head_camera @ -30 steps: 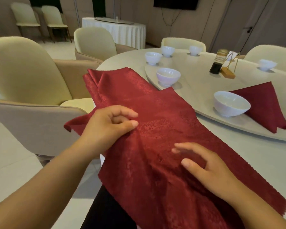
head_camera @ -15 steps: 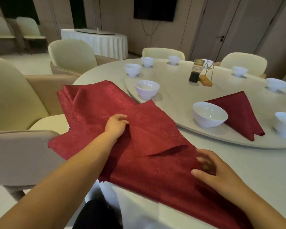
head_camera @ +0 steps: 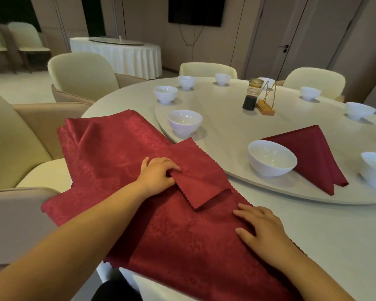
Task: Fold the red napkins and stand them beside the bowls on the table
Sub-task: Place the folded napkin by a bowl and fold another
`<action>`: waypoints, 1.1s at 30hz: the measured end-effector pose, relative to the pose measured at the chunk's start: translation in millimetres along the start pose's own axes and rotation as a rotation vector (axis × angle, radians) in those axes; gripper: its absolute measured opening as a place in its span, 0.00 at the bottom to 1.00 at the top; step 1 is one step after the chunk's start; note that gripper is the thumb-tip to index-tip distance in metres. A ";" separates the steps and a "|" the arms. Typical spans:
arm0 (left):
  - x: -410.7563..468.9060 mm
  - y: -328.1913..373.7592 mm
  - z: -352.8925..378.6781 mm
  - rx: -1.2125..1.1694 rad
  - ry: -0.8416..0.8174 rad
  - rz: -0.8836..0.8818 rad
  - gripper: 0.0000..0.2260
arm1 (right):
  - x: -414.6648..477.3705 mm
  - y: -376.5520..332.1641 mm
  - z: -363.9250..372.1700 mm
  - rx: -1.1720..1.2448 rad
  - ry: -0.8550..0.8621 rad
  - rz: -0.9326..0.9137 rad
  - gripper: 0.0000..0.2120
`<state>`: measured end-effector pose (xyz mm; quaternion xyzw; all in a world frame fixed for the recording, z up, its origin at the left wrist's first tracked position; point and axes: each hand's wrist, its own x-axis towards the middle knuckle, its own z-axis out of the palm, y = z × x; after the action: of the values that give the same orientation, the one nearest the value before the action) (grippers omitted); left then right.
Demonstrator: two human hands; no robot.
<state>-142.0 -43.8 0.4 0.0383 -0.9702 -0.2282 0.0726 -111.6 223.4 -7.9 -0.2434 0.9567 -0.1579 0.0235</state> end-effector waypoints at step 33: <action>66.6 -24.5 1.0 0.040 0.226 -0.361 0.12 | -29.4 35.4 -10.9 0.104 0.183 0.299 0.13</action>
<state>-206.8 -72.4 -3.2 0.2381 -0.9376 -0.2124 0.1381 -103.3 269.9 -9.6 -0.0816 0.9709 -0.2235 -0.0281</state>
